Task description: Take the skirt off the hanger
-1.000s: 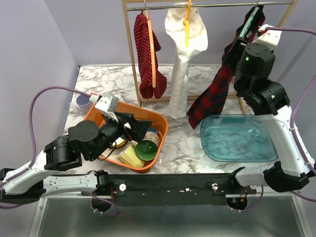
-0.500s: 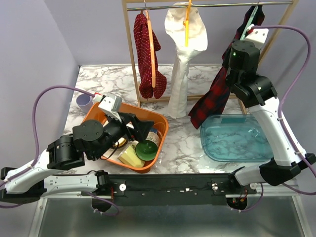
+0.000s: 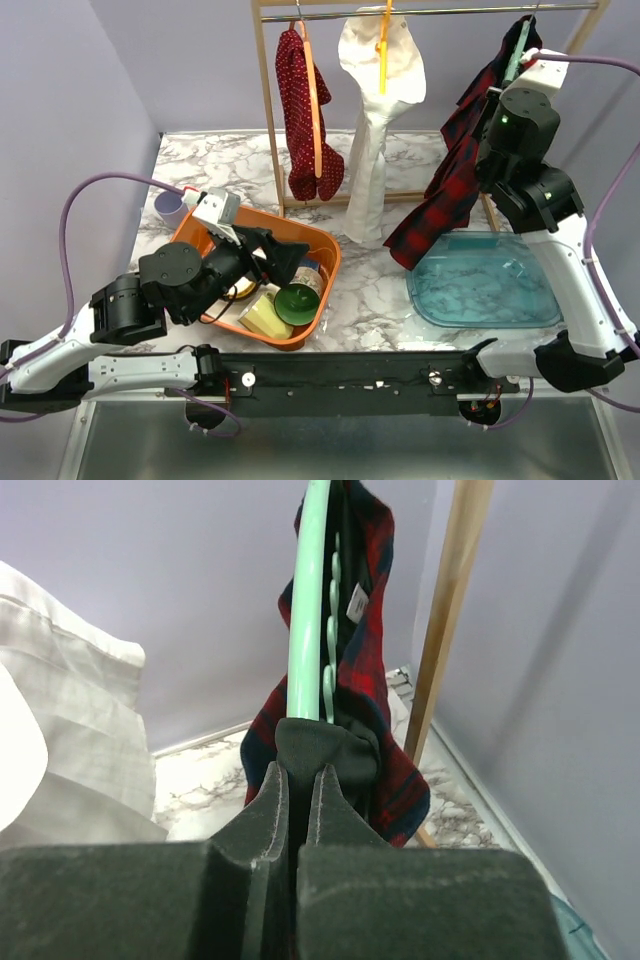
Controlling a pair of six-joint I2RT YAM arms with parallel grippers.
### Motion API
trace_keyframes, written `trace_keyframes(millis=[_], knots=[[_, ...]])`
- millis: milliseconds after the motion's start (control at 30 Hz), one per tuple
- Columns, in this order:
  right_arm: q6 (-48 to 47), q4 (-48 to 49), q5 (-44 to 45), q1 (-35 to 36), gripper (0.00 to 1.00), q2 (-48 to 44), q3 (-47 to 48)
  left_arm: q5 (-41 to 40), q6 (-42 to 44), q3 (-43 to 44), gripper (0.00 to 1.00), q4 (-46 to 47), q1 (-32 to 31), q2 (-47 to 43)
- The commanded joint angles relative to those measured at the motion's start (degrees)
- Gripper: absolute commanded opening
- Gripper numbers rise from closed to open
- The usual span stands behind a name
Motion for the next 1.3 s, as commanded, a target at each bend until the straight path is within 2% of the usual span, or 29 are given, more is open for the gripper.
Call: trace_keyframes(millis=[0,167,300,400,567,733,867,1133,1267], knots=[[-4.6,10.3,-1.9,-0.4,0.01,-5.5,-1.5,-0.2,-1.8,0.1,0.99,-0.4,-0.1,-1.4],[-8.8,12.6,-6.2,-0.4,0.01,-6.7,-1.1,-0.2,-1.9,-1.3,0.99,0.8,-0.2,-1.8],[-12.0,17.4,-9.8,-0.4,0.01,-9.5,-5.7,0.1,-1.6,-0.5,0.99,0.1,-0.2,-0.9],[-12.8,22.0,-9.5,-0.4,0.01,-11.1,-8.2,-0.2,-1.7,-0.1,0.99,-0.7,-0.2,-1.0],[-14.2,23.0,-11.5,-0.4,0.01,-11.3,-7.4,-0.4,-1.6,0.0,0.99,-0.2,-0.2,-1.4],[-19.4,30.2,-14.9,-0.4,0.01,-12.2,-10.2,-0.5,-1.2,0.9,0.99,-0.4,-0.2,-1.2],[-20.5,33.5,-13.9,-0.4,0.01,-12.0,-9.2,-0.5,-0.8,1.1,0.99,-0.1,-0.2,-1.2],[-22.7,34.1,-14.9,-0.4,0.01,-12.0,-7.1,-0.5,0.5,2.3,0.99,0.2,-0.2,-0.5],[-21.6,30.9,-15.6,-0.4,0.01,-12.4,-4.9,-0.7,0.9,2.7,0.99,0.0,-0.2,0.2]])
